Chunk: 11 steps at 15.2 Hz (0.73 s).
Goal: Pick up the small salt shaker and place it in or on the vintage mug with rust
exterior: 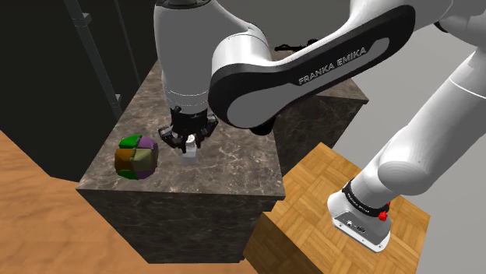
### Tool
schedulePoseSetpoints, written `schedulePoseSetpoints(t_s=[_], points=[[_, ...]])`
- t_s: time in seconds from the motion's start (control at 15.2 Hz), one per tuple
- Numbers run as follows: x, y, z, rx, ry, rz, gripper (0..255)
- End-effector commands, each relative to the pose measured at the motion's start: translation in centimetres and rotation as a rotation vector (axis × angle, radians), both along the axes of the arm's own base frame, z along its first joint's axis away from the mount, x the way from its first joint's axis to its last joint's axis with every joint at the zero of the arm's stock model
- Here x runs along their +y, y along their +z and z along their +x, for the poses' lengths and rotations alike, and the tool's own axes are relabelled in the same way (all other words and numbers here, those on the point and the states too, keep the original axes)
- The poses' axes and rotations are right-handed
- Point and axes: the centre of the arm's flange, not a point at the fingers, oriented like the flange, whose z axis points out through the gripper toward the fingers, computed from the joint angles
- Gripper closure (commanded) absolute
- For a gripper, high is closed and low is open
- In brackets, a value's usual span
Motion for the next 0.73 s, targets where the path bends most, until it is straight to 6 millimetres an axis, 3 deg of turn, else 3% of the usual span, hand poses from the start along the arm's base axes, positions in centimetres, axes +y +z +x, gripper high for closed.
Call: schedulePoseSetpoints(t_s=[0.0, 0.66], points=[[0.0, 1.1, 0.1, 0.000, 0.000, 0.000, 255], [0.0, 6.4, 0.1, 0.000, 0.000, 0.000, 255]])
